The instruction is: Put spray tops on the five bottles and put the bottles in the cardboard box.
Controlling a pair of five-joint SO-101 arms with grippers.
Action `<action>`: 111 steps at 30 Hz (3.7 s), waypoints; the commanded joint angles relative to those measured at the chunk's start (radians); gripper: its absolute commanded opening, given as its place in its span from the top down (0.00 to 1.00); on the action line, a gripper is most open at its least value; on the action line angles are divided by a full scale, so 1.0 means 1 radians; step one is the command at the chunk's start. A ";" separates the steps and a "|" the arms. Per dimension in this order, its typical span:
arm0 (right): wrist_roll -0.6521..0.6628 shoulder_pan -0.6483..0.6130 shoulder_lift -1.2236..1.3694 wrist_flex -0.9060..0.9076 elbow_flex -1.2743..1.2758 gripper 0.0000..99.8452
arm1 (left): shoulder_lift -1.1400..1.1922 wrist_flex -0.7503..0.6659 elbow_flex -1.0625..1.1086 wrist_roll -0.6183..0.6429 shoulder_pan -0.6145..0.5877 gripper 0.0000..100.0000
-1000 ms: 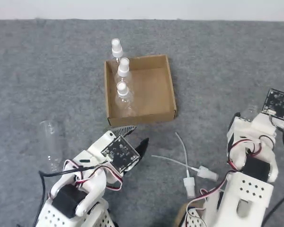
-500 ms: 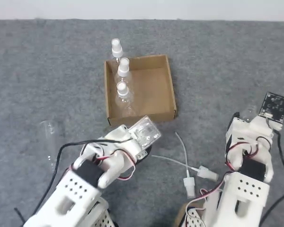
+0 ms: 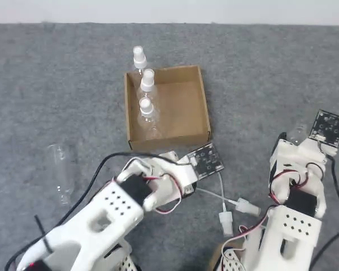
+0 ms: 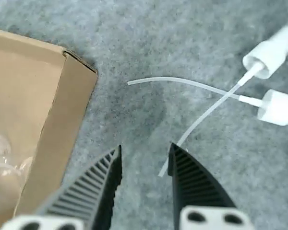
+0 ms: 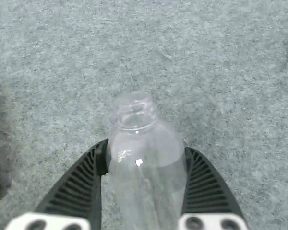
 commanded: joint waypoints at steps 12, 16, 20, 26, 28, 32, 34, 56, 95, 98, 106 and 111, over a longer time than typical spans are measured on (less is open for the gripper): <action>-0.009 0.053 -0.036 -0.033 -0.017 0.94 | 0.388 0.041 -0.246 -0.100 0.110 0.89; -0.009 0.053 -0.036 -0.033 -0.017 0.94 | 0.494 0.041 -0.302 -0.103 0.114 0.89; -0.009 0.053 -0.036 -0.033 -0.017 0.94 | 0.580 0.041 -0.346 -0.103 0.114 0.90; -0.009 0.053 -0.036 -0.033 -0.017 0.94 | 0.674 0.040 -0.406 -0.100 0.109 0.94; -0.009 0.053 -0.036 -0.033 -0.015 0.94 | 0.686 0.043 -0.412 -0.103 0.110 0.98; -0.009 0.053 -0.036 -0.031 -0.015 0.94 | 0.689 0.060 -0.407 -0.103 0.107 0.99; -0.009 0.053 -0.036 -0.031 -0.015 0.94 | 0.689 0.095 -0.407 -0.104 0.107 0.99; -0.009 0.053 -0.036 -0.031 -0.015 0.94 | 0.689 0.443 -0.407 -0.107 0.012 0.99; -0.009 0.048 -0.036 -0.030 -0.014 0.94 | 0.213 0.709 -0.326 -0.272 -0.442 0.86; -0.009 0.048 -0.036 -0.030 -0.014 0.94 | 0.169 0.709 -0.326 -0.270 -0.422 0.86; -0.009 0.048 -0.036 -0.030 -0.014 0.94 | 0.140 0.687 -0.328 -0.210 -0.339 0.86; -0.009 0.053 -0.036 -0.030 -0.014 0.94 | 0.140 0.640 -0.326 -0.144 -0.241 0.86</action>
